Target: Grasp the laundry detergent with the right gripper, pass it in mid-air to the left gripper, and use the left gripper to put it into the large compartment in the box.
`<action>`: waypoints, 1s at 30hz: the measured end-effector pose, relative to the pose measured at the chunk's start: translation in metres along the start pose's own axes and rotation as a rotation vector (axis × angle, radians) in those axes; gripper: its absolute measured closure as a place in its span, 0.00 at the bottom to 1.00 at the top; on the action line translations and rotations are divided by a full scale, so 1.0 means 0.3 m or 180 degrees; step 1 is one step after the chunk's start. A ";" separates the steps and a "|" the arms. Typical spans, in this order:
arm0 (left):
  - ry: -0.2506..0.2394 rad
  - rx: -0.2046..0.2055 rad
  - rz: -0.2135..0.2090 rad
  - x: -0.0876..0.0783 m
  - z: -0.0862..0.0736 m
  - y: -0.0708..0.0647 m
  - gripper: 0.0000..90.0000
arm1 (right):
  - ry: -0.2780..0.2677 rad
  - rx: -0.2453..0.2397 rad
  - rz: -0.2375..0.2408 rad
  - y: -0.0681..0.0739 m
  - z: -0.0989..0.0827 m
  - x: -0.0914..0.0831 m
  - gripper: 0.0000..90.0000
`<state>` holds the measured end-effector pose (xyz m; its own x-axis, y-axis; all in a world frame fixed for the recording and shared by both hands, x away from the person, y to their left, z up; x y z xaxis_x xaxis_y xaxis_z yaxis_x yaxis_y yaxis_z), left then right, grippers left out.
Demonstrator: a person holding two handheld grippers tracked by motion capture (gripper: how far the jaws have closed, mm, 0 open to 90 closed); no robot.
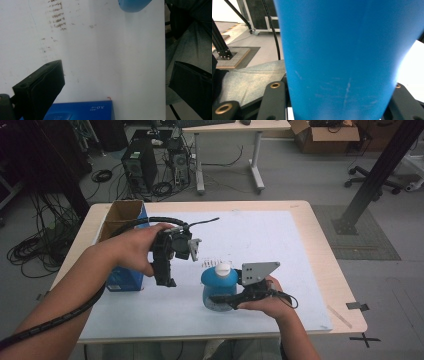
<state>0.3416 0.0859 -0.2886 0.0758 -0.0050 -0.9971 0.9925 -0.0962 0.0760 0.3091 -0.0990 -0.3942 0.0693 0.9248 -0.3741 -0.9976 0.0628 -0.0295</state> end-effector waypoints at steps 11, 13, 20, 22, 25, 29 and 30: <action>-0.0037 0.0024 -0.0045 0.004 0.014 -0.017 0.00 | -0.0101 -0.0026 0.0012 -0.029 -0.009 0.057 0.51; -0.0047 0.0026 -0.0059 0.004 0.018 -0.019 0.00 | -0.0114 -0.0031 0.0010 -0.033 -0.010 0.072 0.51; -0.0051 0.0053 -0.0075 0.003 0.032 -0.021 0.00 | -0.0115 -0.0052 0.0052 -0.041 -0.003 0.113 0.51; -0.0044 0.0063 -0.0070 0.001 0.036 -0.021 0.00 | -0.0102 -0.0066 0.0070 -0.045 0.001 0.129 0.51; -0.0050 0.0080 -0.0070 -0.003 0.041 -0.021 0.00 | -0.0100 -0.0071 0.0079 -0.049 0.005 0.139 0.51; -0.0052 0.0082 -0.0071 -0.006 0.045 -0.021 0.00 | -0.0091 -0.0090 0.0102 -0.052 0.014 0.155 0.51; -0.0047 0.0084 -0.0067 -0.006 0.045 -0.021 0.00 | -0.0096 -0.0095 0.0104 -0.054 0.018 0.160 0.51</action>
<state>0.3338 0.0729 -0.2873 0.0534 -0.0175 -0.9984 0.9909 -0.1225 0.0552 0.3284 -0.0536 -0.4066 0.0362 0.9370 -0.3473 -0.9987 0.0217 -0.0454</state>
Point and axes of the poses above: each handheld gripper's, and its own axes: x roughly forward along the jaws, z roughly out of its top, y roughly to its left, the point moved 4 cm from there along x, roughly forward along the jaws, and after that the axes turned 4 degrees about y, right-handed, at the moved point
